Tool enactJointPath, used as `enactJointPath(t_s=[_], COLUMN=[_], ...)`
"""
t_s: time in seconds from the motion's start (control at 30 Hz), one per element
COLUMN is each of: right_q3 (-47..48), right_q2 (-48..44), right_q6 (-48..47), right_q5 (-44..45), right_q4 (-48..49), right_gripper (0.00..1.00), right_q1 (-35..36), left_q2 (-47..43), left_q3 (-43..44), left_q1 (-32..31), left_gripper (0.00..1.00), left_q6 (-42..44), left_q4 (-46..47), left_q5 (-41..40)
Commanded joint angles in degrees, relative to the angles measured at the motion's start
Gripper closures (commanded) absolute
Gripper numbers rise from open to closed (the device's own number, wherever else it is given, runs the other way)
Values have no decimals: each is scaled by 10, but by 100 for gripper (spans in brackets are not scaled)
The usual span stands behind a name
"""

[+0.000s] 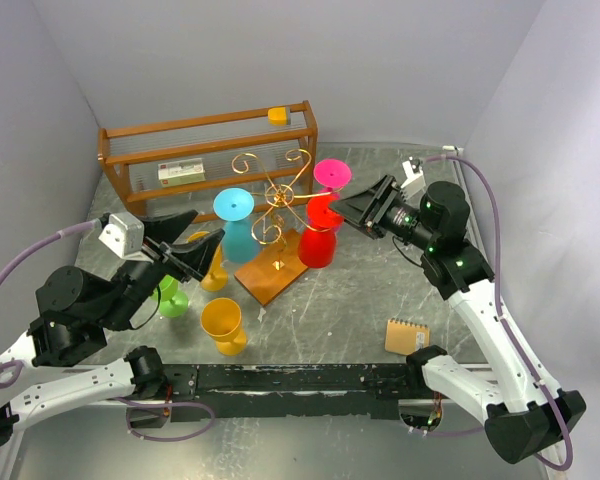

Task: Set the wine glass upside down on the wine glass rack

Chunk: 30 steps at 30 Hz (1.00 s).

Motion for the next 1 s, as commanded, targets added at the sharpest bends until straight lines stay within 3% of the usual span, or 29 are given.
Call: enactJointPath(t_s=[0.0,0.07,0.13,0.23,0.37,0.53,0.67,0.8,0.97], right_q3=[20,22,25,31,32,37,38,36,33], right_q2=[-14,-23,-31,-41,-53,-66,-75,-81,-84], right_q6=[-44,-58,-71,-95,-113,-140,-161,-175,-189], right_q5=[17,22,35,60,93,124,146,158,164], right_q4=[-2,3,-1,-22,-47,-69,-83,-91,-95], right_gripper=[43,35,31,27,26,26,26,27,26], right_q1=[3,3,3,3,3,3,3,3,3], left_q2=[7,14,24,40,64,121,187,222,196], left_q3=[1,4,11,27,60,121,141,129,110], left_q1=[-6,-5,-5,-5,-5,-5,-5,-5,-5], left_gripper=[21,15,0,1,10,15,26,36,36], left_q6=[-2,-3,-1,1,-23,-74,-139,-209,-262], left_q4=[-14,-20,-28,-54,-130,-286,-397,-490,-520], left_q5=[-20,-28,-31,-26,36,186,263,250,234])
